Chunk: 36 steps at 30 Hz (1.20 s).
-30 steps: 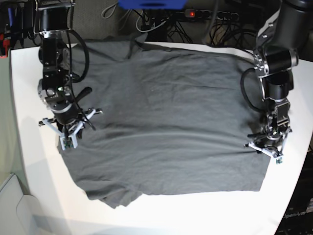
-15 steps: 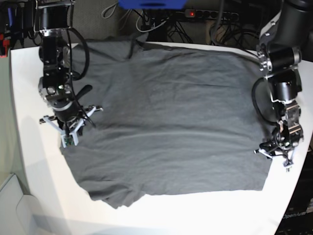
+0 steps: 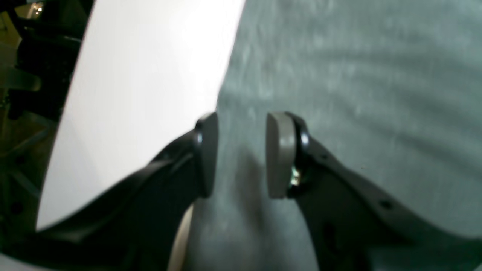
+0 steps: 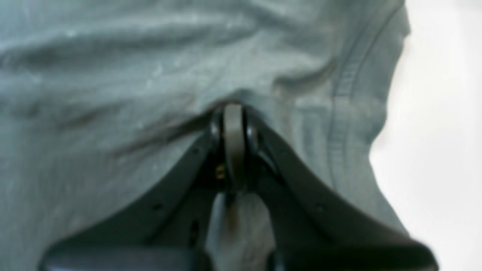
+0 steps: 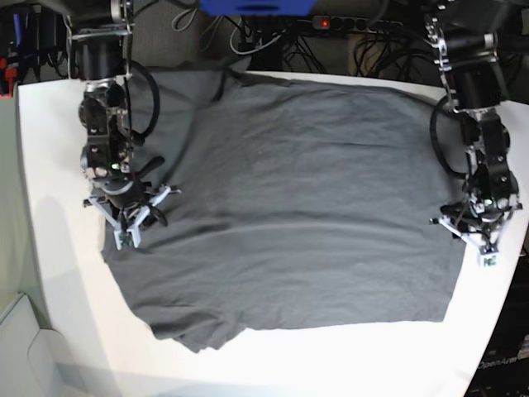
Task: Layout the t-shirt on the table in an organized manner, then fold the t-shirt properly
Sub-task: 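Drag the shirt sides with both grippers toward the hem to flatten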
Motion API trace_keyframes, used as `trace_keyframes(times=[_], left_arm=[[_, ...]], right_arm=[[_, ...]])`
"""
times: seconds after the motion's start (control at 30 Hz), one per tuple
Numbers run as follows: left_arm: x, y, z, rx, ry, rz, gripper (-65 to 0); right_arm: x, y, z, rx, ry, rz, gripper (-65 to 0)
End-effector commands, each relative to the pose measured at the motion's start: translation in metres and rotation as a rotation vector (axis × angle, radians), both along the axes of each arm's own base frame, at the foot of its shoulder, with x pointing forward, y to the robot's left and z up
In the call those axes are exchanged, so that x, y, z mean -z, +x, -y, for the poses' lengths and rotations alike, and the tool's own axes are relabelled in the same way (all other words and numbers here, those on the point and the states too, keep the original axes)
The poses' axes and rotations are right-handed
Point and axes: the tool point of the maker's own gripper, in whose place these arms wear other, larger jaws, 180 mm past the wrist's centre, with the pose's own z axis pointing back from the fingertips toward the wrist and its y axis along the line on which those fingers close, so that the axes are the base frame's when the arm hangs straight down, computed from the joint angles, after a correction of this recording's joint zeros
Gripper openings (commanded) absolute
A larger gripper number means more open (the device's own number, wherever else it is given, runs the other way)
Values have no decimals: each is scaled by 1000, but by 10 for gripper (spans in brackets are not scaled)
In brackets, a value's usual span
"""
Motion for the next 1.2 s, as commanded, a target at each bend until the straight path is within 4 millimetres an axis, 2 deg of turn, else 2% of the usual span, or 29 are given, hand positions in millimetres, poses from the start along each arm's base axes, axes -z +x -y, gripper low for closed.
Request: trace_keyframes(times=[0.0, 0.13, 0.3, 0.37, 0.47, 0.63, 0.77, 0.97, 1.07, 1.17], left_arm=[[-14, 4, -7, -3, 28, 38, -437], [-1, -20, -13, -5, 46, 3, -437], [3, -39, -41, -108, 22, 4, -437], [3, -41, -44, -118, 19, 6, -437], [5, -41, -40, -114, 13, -2, -437], [18, -37, -15, -106, -45, 1, -437], [41, -42, -2, -112, -90, -44, -437], [74, -43, -4, -131, -121, -68, -437], [81, -43, -9, -138, -120, -65, -437], [80, -36, -12, -144, -124, -60, -437]], right_arm=[[1, 6, 5, 11, -14, -27, -650], [8, 18, 8, 22, -1, -37, -650], [-9, 35, 7, 21, 0, 12, -650], [-25, 39, 6, 14, -7, 54, -650], [-46, 37, 4, 5, -17, 104, -650], [-83, 30, -5, -23, -32, 211, -650], [-87, 19, -6, -22, -40, 194, -650], [-77, 1, -11, -25, -32, 165, -650], [-78, -1, -12, -27, -32, 168, -650], [-78, -3, -12, -28, -33, 167, -650]])
